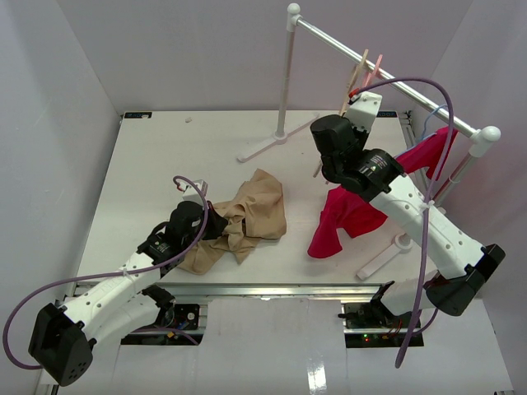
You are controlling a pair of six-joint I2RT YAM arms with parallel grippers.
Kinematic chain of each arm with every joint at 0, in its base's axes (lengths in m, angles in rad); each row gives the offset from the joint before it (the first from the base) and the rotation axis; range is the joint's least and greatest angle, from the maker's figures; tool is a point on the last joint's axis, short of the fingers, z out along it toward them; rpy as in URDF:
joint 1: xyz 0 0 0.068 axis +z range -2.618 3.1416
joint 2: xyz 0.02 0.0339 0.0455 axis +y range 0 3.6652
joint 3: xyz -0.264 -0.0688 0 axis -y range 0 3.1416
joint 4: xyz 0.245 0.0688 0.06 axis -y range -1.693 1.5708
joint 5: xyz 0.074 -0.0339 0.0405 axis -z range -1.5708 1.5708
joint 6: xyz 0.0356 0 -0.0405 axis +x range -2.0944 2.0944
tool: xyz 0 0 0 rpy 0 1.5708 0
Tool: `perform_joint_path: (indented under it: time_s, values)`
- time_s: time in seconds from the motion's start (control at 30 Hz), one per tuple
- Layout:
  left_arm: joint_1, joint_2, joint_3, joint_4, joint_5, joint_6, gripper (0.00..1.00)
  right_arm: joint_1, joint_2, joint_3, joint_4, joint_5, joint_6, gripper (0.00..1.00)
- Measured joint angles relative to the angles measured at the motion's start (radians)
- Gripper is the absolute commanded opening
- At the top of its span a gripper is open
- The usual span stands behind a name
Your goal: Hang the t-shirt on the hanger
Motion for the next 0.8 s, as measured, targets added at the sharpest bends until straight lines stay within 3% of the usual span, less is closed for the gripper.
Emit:
perform_joint_path:
  time_s: [0.33,0.8]
  values:
    - [-0.005,0.0,0.0,0.0,-0.007,0.0,0.0,0.001,0.019,0.126,-0.096,-0.01,-0.015,0.08]
    - [-0.005,-0.001,0.0,-0.001,-0.016,-0.001,0.0,0.003,-0.009,0.115,-0.129,-0.026,-0.079,0.08]
